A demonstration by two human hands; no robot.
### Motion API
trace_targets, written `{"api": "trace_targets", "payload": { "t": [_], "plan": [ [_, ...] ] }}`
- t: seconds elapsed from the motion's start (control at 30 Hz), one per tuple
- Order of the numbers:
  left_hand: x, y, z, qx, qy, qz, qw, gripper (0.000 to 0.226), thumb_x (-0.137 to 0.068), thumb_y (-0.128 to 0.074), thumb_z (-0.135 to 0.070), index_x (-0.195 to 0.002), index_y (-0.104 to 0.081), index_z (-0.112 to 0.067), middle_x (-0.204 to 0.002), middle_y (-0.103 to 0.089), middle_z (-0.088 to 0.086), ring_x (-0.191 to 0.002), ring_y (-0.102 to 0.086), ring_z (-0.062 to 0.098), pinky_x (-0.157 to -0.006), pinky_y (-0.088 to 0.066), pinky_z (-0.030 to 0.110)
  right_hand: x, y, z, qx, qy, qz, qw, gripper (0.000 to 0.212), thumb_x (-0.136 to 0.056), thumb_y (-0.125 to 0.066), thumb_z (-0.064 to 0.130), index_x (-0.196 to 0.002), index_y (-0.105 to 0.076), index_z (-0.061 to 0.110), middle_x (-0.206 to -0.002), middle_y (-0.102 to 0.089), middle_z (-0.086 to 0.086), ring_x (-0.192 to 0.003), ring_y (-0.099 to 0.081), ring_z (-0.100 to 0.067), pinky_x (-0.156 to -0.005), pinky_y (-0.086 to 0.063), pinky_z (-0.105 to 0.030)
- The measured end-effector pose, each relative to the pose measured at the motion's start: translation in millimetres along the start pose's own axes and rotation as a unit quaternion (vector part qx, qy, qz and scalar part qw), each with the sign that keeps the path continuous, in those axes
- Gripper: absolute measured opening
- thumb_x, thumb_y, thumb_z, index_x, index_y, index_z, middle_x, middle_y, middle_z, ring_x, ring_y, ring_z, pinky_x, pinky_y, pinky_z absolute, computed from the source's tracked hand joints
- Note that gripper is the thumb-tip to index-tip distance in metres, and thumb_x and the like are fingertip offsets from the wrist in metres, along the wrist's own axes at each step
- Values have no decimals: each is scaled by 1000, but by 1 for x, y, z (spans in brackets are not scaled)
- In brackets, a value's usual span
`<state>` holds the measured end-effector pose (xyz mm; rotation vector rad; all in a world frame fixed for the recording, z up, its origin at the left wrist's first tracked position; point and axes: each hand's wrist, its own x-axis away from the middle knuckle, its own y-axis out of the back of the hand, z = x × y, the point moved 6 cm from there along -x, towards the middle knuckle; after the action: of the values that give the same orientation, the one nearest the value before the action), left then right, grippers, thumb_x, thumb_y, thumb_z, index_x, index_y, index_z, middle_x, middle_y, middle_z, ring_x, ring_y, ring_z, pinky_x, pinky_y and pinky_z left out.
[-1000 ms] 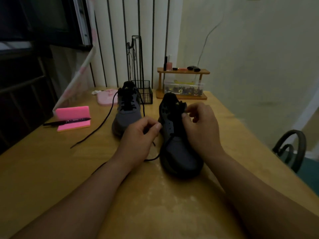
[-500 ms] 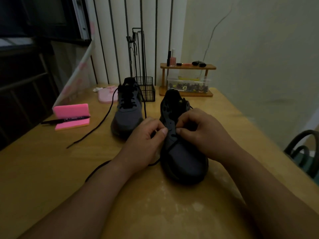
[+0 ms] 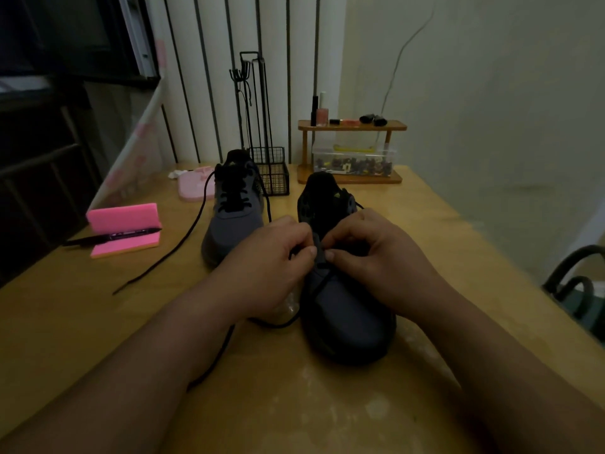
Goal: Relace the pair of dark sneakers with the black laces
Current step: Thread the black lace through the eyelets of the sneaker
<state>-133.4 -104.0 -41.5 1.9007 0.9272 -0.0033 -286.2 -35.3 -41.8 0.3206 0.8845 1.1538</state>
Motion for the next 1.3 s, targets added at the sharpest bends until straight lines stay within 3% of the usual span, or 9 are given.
{"api": "trace_targets", "payload": {
  "t": [0.2, 0.4, 0.6, 0.77, 0.93, 1.0, 1.1, 1.2, 1.3],
  "plan": [
    [9, -4, 11, 134, 44, 30, 990, 16, -105, -58, -33, -92, -66, -26, -87, -66, 0, -82, -63, 17, -74, -53, 42, 0, -5, 0, 23, -3, 24, 999, 20, -92, -75, 30, -95, -69, 48, -106, -54, 18, -104, -54, 1, -93, -48, -31],
    [8, -7, 18, 186, 45, -18, 981, 12, -102, -64, -33, -93, -65, -25, -85, -68, 2, -79, -66, 22, -75, -57, 49, -3, -6, 2, 38, -15, 41, 998, 20, -95, -73, 25, -86, -65, 40, -105, -56, 13, -100, -54, 2, -85, -39, -13],
    [14, -15, 22, 197, 57, -3, 979, 15, -106, -58, -32, -91, -61, -28, -86, -67, 2, -75, -68, 18, -73, -58, 42, 0, 2, -4, -38, -86, 12, 995, 9, -104, -61, 23, -100, -69, 21, -105, -73, 10, -98, -67, -5, -83, -52, -28],
    [19, -17, 21, 178, 67, 6, 982, 16, -107, -54, -34, -92, -58, -29, -85, -67, 1, -73, -65, 16, -65, -54, 33, 4, 3, -17, -467, -226, -77, 851, 24, -109, -38, 9, -91, -54, 4, -103, -78, -15, -93, -77, -23, -73, -60, -26],
    [24, -18, 21, 230, 91, 17, 969, 13, -107, -57, -27, -95, -59, -33, -72, -62, 3, -61, -57, 20, -59, -47, 38, 5, -1, -36, -613, -271, -117, 733, 31, -109, -33, 17, -84, -50, 10, -76, -65, -7, -74, -72, -23, -69, -55, -31],
    [24, -11, 15, 237, 75, -11, 969, 18, -106, -58, -24, -110, -61, -42, -80, -62, 3, -72, -61, 27, -67, -52, 41, 4, -1, -37, -598, -267, -108, 748, 28, -111, -37, 21, -85, -45, 14, -66, -48, -2, -60, -59, -19, -65, -46, -32],
    [11, 3, 2, 167, 34, -18, 985, 43, -110, -49, -22, -137, -53, -56, -88, -62, -8, -84, -64, 20, -78, -57, 40, 0, 3, -28, -442, -208, -82, 869, 24, -110, -46, 26, -90, -49, 13, -66, -45, 1, -59, -47, -14, -63, -39, -33],
    [-4, 4, 3, 55, 43, 58, 996, 45, -110, -40, -23, -135, -54, -57, -96, -69, -20, -92, -69, 10, -82, -59, 45, 0, 9, -13, -229, -129, -35, 964, 8, -103, -61, 22, -99, -60, 15, -71, -55, 3, -65, -52, -11, -63, -43, -28],
    [-2, 0, 8, 55, 70, 79, 993, 43, -110, -40, -20, -131, -56, -54, -90, -67, -18, -84, -67, 8, -81, -59, 46, 0, 11, -4, -54, -69, 27, 996, 11, -97, -68, 15, -101, -66, 26, -79, -62, 2, -71, -59, -10, -66, -48, -33]
  ]
}}
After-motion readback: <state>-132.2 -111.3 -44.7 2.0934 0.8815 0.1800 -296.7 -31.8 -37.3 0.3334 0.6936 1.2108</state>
